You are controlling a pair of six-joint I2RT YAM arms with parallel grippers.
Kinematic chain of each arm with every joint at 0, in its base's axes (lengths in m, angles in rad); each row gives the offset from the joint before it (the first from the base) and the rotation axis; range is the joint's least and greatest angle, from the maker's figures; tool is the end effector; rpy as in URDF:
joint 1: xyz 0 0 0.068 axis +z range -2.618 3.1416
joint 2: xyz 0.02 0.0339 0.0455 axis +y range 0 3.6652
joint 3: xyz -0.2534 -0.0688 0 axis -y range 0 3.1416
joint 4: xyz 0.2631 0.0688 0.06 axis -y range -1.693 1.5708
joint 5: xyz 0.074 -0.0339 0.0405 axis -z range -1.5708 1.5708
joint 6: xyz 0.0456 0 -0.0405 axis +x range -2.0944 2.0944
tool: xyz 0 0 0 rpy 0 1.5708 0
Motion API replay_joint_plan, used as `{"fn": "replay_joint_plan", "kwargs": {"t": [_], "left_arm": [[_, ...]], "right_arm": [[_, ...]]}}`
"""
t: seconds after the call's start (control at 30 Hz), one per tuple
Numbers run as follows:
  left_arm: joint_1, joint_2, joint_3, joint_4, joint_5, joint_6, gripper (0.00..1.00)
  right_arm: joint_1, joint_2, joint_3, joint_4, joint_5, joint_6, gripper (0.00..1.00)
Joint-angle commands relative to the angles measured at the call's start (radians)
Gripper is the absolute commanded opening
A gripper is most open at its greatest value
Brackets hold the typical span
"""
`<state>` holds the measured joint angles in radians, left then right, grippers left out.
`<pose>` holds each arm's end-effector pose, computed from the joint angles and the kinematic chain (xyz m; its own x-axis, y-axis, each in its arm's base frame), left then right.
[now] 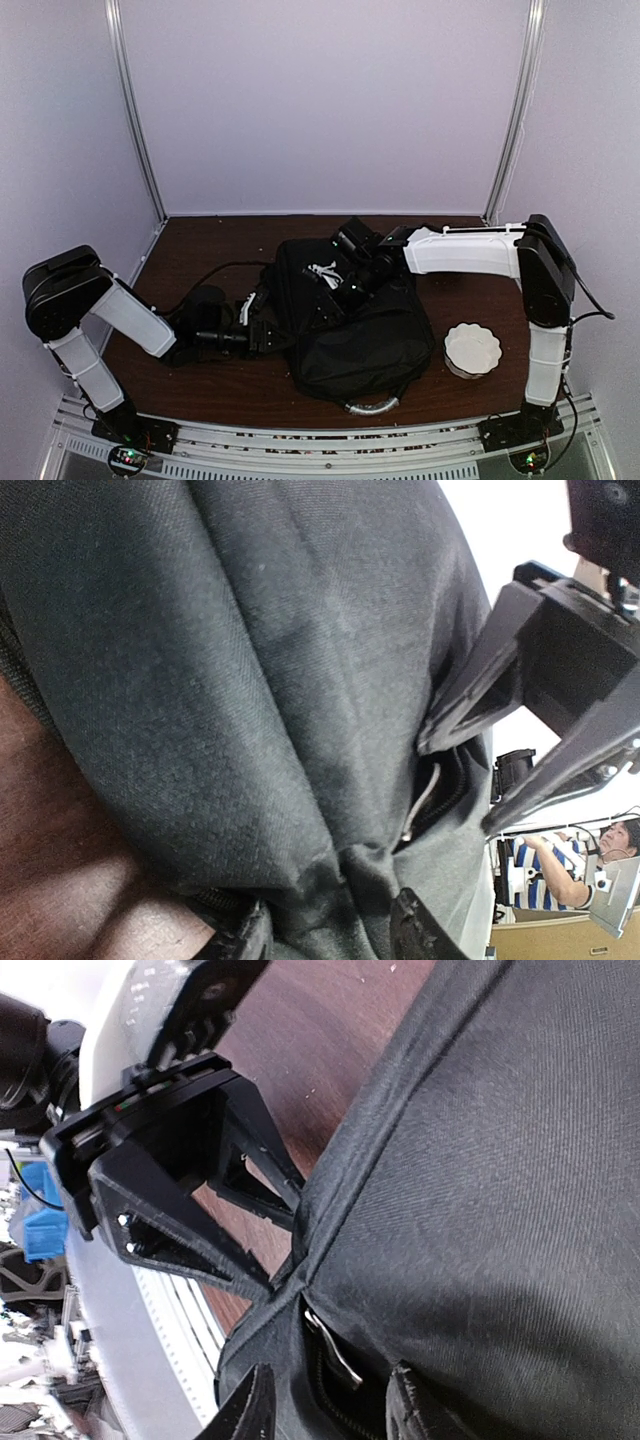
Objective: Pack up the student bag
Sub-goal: Grab the lower front pocket of the student bag.
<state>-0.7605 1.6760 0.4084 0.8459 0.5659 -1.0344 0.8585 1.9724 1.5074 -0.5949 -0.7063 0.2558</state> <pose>0.1897 -0.2142 0.0863 -0.9563 -0.0916 -0.2776 0.2236 0.3827 -0.8964 0.2614 0.3480 0.1876 -0.7497 -0.5737 -0.3298 -0.6135 0.4157 0.6714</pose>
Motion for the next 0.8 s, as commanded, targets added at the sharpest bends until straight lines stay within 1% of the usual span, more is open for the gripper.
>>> {"fn": "replay_joint_plan", "kwargs": {"t": [0.0,0.4,0.67,0.77], "left_arm": [[-0.015,0.010,0.022,0.080,0.019,-0.001,0.42],[-0.014,0.012,0.009,0.103,0.011,-0.003,0.42],[-0.014,0.011,0.004,0.107,0.012,-0.003,0.41],[-0.014,0.010,0.002,0.106,0.010,-0.003,0.41]], "right_arm": [[-0.005,0.081,0.025,-0.009,-0.073,0.025,0.36],[-0.006,0.115,0.091,0.027,-0.183,0.082,0.25],[-0.012,0.109,0.080,0.033,-0.167,0.089,0.18],[-0.017,0.105,0.077,0.030,-0.148,0.089,0.11]]}}
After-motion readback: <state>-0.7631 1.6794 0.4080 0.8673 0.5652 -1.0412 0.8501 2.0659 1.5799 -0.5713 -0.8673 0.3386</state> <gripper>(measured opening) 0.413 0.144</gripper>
